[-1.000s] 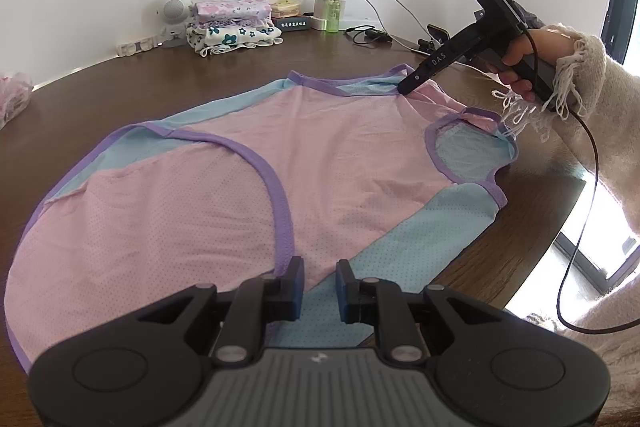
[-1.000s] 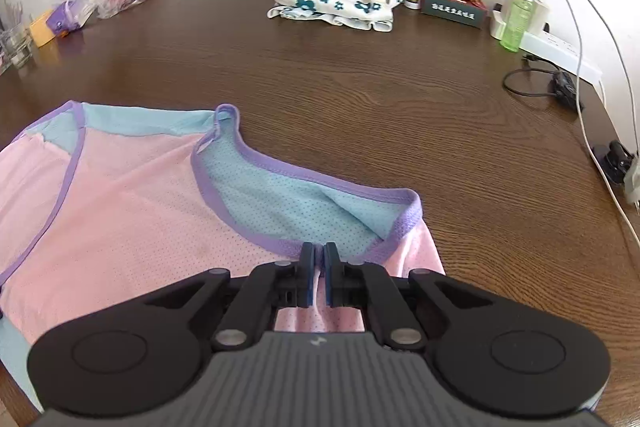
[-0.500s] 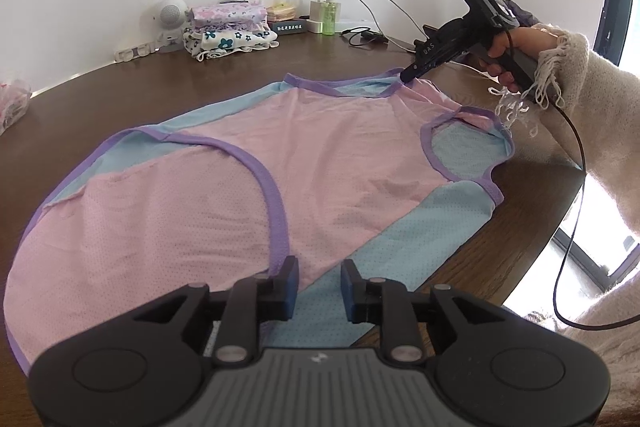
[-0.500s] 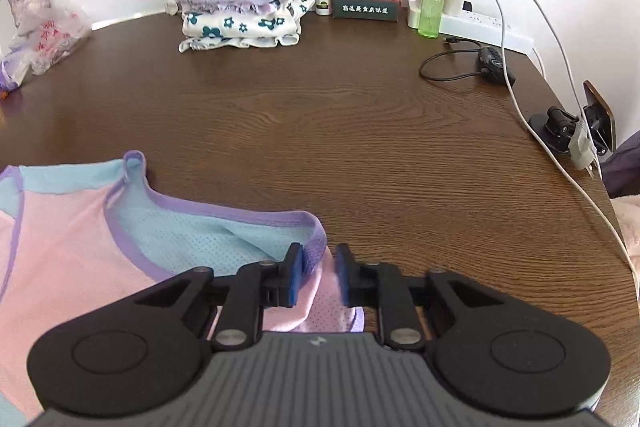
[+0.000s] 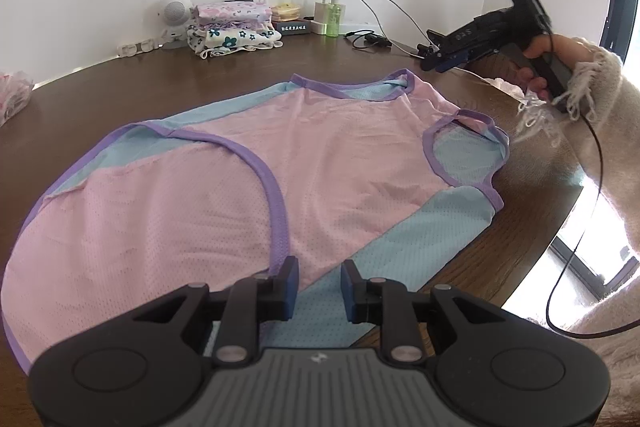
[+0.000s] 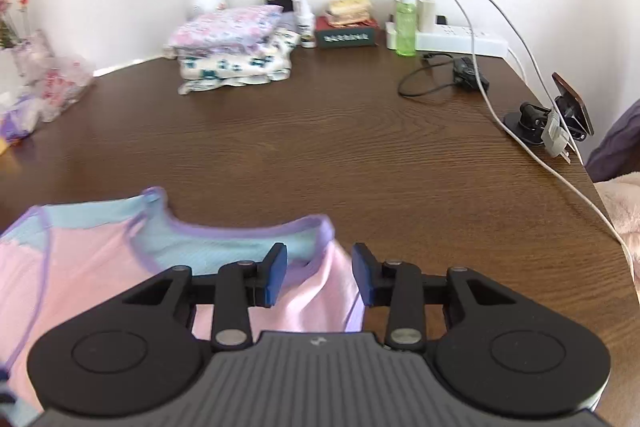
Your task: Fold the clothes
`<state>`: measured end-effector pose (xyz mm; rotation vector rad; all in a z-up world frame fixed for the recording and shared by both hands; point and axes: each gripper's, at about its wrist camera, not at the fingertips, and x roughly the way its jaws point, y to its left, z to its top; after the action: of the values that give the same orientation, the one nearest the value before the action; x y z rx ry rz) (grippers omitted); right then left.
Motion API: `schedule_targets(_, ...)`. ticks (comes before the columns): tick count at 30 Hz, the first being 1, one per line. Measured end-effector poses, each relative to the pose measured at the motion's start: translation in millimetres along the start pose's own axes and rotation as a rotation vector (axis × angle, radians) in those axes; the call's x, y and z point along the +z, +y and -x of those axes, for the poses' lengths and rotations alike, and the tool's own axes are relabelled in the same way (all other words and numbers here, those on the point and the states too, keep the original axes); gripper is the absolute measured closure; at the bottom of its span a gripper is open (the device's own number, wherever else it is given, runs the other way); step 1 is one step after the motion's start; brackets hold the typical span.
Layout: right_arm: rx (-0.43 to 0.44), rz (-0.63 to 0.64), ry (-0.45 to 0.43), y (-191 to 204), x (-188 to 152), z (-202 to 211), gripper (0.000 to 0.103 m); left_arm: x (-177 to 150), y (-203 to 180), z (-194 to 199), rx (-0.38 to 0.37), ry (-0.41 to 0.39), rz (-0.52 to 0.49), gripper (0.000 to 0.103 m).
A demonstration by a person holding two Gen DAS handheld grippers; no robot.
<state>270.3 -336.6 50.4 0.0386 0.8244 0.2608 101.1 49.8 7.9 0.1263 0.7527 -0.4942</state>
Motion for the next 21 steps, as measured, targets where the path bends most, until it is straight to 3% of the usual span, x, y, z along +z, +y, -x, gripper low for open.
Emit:
schedule_targets(6,0.007,0.12,0.055,20.9,-50.0,26.6,0.068,0.1,-1.7,-0.5,0.008,-0.001,-0.002,0.082)
schedule_targets(7,-0.003,0.136,0.063,22.4,-57.1,26.5,0.072,0.1,-1.8,-0.5,0.009,-0.001,-0.001,0.082)
schedule_targets(9,-0.022,0.166,0.08,24.8,-68.4,24.6,0.098,0.2,-1.4,-0.7,0.009,-0.001,0.006,0.082)
schedule_targets(10,-0.043,0.18,0.084,25.8,-73.1,23.5,0.102,0.2,-1.1,-0.6,0.009,-0.001,0.009,0.082)
schedule_targets(15,-0.09,0.215,0.069,25.7,-82.6,25.2,0.102,0.0,-0.2,-0.6,0.012,-0.005,0.029,0.082)
schedule_targets(18,-0.049,0.168,0.045,22.8,-82.8,35.7,0.093,1.5,2.1,-0.3,0.01,-0.01,0.065,0.081)
schedule_targets(20,-0.01,0.115,0.007,20.8,-83.1,47.7,0.066,1.9,5.6,4.2,0.013,-0.047,0.114,0.078)
schedule_targets(21,0.015,0.091,-0.018,20.4,-84.1,55.0,0.061,2.0,7.2,8.7,0.015,-0.075,0.139,0.07)
